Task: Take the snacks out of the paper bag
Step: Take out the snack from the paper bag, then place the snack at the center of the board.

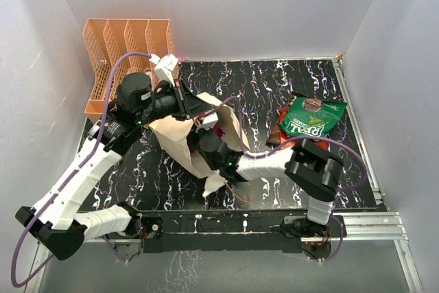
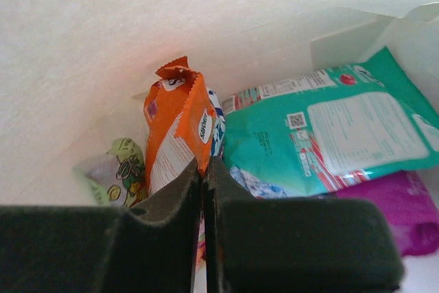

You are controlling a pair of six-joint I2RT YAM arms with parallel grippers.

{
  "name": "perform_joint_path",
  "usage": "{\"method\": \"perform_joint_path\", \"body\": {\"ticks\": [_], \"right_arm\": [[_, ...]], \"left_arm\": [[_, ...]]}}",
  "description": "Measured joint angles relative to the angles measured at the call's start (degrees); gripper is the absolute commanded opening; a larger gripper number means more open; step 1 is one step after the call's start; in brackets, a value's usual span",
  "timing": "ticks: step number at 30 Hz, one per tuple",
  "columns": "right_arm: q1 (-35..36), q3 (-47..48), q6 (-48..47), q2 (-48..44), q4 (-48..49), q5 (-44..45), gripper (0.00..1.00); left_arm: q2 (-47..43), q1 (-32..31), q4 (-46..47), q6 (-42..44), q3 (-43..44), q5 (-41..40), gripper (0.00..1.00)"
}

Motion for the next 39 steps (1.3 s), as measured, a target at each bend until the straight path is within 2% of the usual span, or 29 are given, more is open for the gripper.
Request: {"method": "perform_joint_path", "body": {"ticks": [8,15,23,28,34,39], "right_arm": [[0.0,-8.5,0.3,-16.5,-0.1,-3.3,0.07],[0.0,-13.8,0.4,-24.7,-4.2,-4.9,0.07],[0.0,-15.3,-3.1,-43.2,-18.7,-5.2,0.07],[-0.3,-11.5,-4.7,-54.4,-33.3,-5.4,0.07],[-0.3,-2.1,-6.0,-60.4,-49.9,-4.8,0.07],[-0.3,1.0,-8.9,-62.9,-54.9,5.1,0.07]], "left_arm": [[-1.4,0.0,0.2,-0.4,-0.2,-2.6,0.00],[-3.0,0.0,-0.8,-0.5,-0.2,-6.5,0.00],[-5.2,0.0,-2.7,-0.5,-0.2,-11.3,0.00],[-5.2,0.0,-3.5,-0.5,-0.2,-12.6,0.00],[-5.2,0.0,-3.7,-0.3,-0.2,-13.4,0.00],[-5.1,0.0,-3.8,-0.2,-0.1,-13.4,0.00]]}}
